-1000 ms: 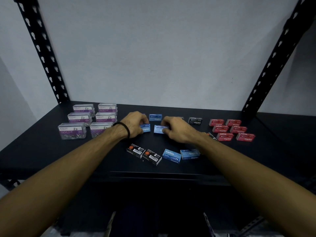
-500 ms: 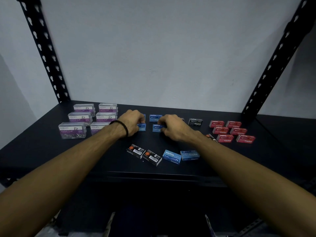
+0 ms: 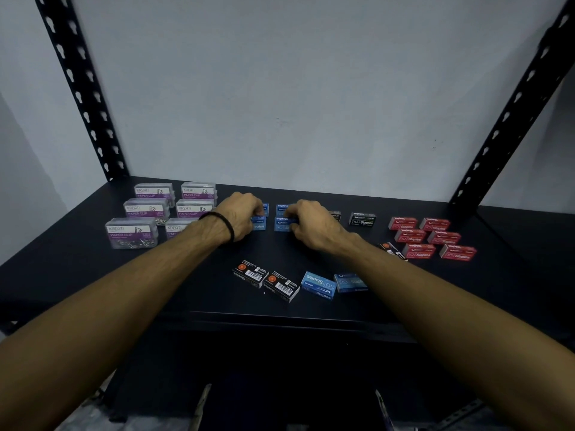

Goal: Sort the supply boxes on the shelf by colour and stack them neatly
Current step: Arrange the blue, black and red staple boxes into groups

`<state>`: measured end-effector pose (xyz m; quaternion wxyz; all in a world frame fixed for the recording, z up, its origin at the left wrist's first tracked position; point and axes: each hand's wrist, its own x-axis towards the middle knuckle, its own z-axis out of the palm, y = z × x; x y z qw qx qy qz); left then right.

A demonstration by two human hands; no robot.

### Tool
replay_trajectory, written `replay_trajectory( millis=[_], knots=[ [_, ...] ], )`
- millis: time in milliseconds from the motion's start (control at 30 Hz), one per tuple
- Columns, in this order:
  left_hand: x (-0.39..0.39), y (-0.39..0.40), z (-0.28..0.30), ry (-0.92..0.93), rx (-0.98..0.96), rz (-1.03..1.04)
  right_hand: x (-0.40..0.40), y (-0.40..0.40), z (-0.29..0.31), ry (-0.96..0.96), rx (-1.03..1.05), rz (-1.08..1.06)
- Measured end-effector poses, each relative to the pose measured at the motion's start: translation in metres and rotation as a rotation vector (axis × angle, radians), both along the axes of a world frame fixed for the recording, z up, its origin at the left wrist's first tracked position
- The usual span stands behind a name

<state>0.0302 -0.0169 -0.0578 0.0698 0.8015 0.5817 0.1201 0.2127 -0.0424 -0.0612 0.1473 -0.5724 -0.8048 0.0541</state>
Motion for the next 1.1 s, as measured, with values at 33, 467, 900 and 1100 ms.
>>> replay_trajectory(
  millis=[33, 467, 900, 1100],
  knots=[
    [0.0, 0.0, 0.0, 0.003, 0.0, -0.003, 0.0, 0.0, 0.0, 0.001, -0.002, -0.001],
    [-0.004, -0.001, 0.006, 0.035, 0.04, -0.042, 0.008, -0.006, 0.005, -0.025, 0.019, -0.039],
    [0.031, -0.027, 0.026, -0.068, 0.232, -0.193, 0.061, -0.042, 0.038, 0.033, 0.081, -0.149],
    [0.074, -0.05, 0.024, -0.185, 0.166, -0.29, 0.099, -0.069, 0.045, 0.039, 0.112, -0.242]
  ],
)
